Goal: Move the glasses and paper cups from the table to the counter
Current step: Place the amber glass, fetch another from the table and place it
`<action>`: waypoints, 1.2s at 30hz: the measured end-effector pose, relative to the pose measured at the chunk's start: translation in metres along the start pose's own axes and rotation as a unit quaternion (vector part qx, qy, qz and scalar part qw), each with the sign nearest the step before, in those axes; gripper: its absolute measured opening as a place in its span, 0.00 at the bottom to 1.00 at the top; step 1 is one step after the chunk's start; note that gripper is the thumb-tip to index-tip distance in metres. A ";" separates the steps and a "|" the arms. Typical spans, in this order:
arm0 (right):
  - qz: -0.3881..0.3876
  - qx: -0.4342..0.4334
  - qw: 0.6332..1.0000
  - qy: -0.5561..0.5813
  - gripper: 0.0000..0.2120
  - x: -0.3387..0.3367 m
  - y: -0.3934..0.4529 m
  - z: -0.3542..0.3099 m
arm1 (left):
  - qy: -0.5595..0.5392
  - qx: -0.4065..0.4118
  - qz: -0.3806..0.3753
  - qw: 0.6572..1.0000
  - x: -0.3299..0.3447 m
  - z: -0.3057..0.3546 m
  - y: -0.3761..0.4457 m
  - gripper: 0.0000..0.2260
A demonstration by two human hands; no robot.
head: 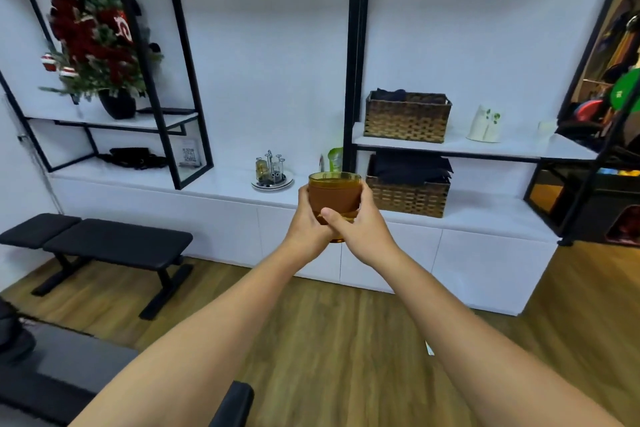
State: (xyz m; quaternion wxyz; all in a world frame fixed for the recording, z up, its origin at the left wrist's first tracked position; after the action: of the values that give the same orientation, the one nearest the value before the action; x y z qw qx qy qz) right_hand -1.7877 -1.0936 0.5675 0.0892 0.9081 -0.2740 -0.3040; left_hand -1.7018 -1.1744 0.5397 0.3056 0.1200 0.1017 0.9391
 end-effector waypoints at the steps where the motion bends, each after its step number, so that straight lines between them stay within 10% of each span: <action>1: -0.007 -0.005 1.000 0.000 0.35 -0.007 0.016 0.008 | -0.006 0.003 0.007 1.000 0.006 -0.004 0.014 0.39; 36: -0.142 -0.030 0.987 0.069 0.29 0.199 0.586 0.210 | 0.079 -0.035 0.078 0.993 -0.166 -0.197 0.548 0.51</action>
State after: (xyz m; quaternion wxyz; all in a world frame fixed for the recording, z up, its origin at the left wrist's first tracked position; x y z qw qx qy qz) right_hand -2.0411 -1.6905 0.4924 0.0908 0.9533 -0.1267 -0.2586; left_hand -1.9298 -1.7311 0.4701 0.2268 0.0424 0.0830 0.9695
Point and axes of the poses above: each hand's wrist, its own y-axis towards the middle knuckle, its own x-axis out of the palm, z = x × y, the point moved 10 cm from there along y, towards the middle knuckle, and after that the axes turned 15 degrees about -y, right-handed, at the moved point
